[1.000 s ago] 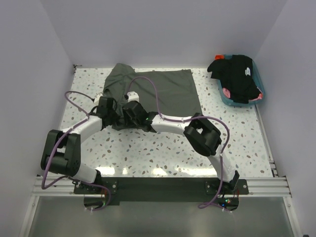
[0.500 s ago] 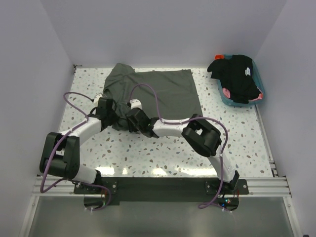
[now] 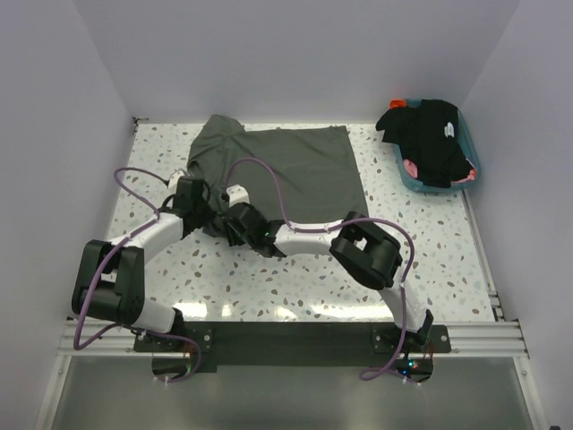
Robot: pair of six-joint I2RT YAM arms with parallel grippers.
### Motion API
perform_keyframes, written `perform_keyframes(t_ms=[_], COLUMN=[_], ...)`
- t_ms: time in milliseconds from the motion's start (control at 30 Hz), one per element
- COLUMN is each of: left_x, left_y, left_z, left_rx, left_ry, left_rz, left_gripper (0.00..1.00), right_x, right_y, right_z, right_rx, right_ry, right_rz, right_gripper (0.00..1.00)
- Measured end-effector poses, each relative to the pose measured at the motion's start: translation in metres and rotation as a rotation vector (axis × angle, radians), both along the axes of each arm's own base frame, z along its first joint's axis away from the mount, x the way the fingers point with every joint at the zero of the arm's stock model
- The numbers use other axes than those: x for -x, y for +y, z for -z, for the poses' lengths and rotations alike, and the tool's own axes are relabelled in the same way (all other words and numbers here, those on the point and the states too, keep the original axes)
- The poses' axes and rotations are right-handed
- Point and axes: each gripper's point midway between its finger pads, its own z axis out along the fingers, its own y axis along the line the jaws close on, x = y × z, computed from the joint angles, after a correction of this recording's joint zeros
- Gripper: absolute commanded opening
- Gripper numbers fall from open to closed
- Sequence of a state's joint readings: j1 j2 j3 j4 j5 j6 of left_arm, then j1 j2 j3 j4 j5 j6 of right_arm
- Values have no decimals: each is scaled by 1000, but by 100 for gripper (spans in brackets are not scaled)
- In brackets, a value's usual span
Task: Fold and stack the t-shirts
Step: Flatten the tshirt out
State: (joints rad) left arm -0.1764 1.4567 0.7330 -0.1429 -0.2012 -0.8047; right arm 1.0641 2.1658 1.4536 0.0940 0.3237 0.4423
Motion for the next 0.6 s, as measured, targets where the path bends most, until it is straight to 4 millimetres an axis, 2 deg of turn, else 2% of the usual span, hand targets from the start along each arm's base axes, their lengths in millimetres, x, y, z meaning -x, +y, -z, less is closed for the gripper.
perform_keyframes(t_ms=[100, 333, 433, 600], left_x=[2, 15, 18, 19], left_y=[0, 0, 0, 0], left_z=[2, 9, 8, 3], left_rx=[1, 12, 14, 19], left_ry=[6, 24, 18, 2], left_rz=[1, 5, 6, 8], left_gripper=[25, 25, 25, 26], right_x=[-1, -14, -18, -17], right_y=[3, 16, 21, 19], right_z=[-3, -26, -26, -17], right_rx=[0, -27, -26, -5], right_ry=[-8, -62, -72, -62], right_rz=[-5, 5, 1, -1], right_gripper=[43, 37, 32, 42])
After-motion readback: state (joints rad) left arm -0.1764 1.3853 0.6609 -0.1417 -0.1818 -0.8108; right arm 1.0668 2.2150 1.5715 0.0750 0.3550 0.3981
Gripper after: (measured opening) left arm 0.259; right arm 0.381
